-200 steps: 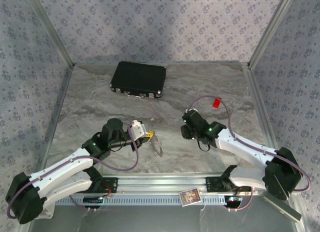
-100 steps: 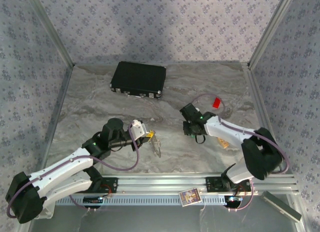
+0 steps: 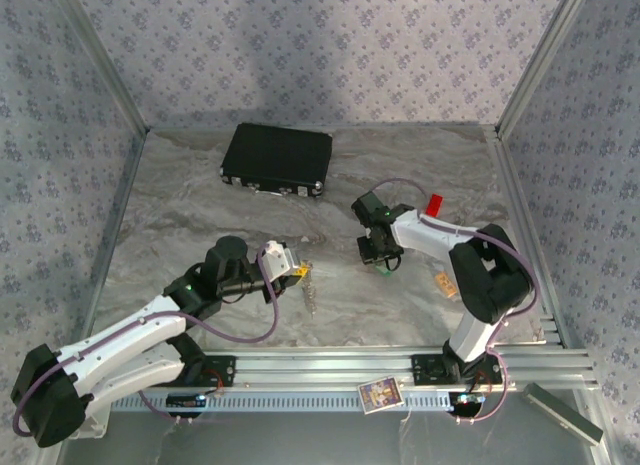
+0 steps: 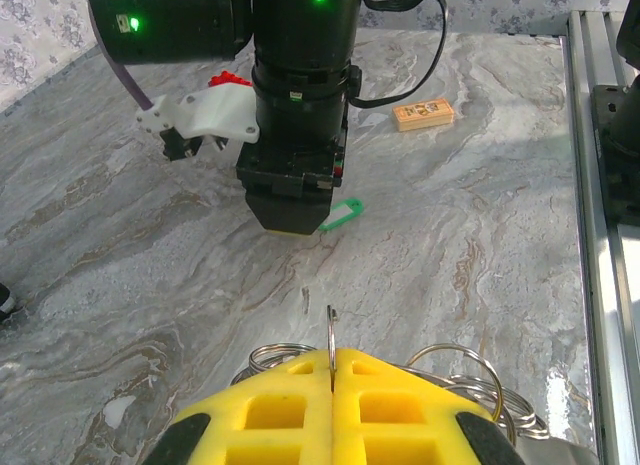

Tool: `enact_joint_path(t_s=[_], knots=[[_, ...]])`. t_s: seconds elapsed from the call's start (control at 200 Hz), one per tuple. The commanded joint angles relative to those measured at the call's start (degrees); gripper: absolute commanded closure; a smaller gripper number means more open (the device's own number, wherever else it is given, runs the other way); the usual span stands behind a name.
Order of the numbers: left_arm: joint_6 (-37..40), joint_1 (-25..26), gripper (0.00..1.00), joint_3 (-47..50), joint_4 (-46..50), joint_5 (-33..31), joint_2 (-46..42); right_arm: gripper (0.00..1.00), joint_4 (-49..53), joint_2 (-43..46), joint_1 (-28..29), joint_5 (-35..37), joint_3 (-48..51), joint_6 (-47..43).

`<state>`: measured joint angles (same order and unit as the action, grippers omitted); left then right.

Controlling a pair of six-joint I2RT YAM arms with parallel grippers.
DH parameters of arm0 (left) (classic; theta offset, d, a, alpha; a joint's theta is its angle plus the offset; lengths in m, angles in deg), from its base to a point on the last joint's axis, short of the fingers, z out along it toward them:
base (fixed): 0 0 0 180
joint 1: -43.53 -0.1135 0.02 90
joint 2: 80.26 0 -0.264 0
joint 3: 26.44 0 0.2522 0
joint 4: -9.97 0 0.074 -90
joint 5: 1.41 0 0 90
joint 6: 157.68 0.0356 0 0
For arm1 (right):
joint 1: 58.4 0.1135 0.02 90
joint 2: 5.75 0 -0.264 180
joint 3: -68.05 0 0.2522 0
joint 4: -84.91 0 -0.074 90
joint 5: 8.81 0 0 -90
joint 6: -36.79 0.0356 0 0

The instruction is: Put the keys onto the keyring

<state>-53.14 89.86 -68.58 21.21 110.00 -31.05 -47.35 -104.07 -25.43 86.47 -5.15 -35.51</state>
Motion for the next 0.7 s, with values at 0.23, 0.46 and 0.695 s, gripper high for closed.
enact_joint_path(t_s=[0.23,0.46,0.695], knots=[[1.4,0.7,1.0,-2.0,0.8,1.7,0.2,0.77,3.7,-2.0,-0.5,-2.2,-2.3,-2.6],[1.5,0.6,1.0,-2.0,0.8,1.6,0.3,0.87,4.3,-1.3,-0.4,-3.1,-3.0,-2.9],[1.5,0.7,1.0,-2.1,0.9,1.5,0.3,0.96,5.2,-0.5,0.0,-3.5,-2.7,-2.9]])
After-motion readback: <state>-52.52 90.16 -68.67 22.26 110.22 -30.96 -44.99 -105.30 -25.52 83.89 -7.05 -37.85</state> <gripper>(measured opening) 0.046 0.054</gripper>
